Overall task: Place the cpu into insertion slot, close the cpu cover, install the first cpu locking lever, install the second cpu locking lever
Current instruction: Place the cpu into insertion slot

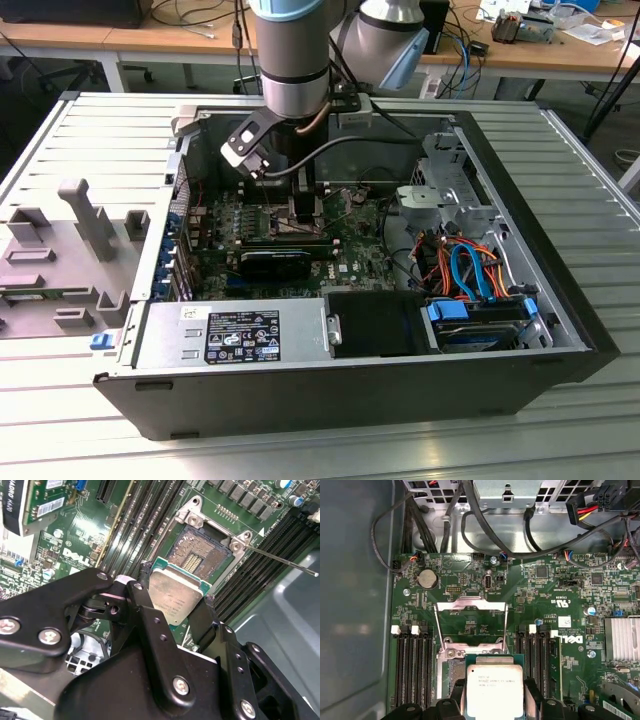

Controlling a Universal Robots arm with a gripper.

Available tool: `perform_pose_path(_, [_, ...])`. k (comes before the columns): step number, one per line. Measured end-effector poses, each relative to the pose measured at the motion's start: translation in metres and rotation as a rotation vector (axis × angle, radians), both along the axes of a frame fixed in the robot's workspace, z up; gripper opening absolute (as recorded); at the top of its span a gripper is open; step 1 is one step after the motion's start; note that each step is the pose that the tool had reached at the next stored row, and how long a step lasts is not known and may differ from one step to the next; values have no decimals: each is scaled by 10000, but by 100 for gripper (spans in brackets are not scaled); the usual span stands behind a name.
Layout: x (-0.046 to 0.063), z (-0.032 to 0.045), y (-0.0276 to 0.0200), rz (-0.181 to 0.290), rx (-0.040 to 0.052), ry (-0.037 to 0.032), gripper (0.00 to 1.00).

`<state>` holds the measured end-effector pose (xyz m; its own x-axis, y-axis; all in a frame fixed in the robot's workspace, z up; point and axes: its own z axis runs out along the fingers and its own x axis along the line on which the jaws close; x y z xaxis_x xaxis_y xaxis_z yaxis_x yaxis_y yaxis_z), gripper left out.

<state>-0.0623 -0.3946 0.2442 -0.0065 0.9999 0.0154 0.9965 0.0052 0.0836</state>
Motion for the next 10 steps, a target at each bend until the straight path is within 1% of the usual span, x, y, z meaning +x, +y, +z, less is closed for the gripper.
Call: perform_pose_path(10, [-7,-21,6,1,0,0,55])
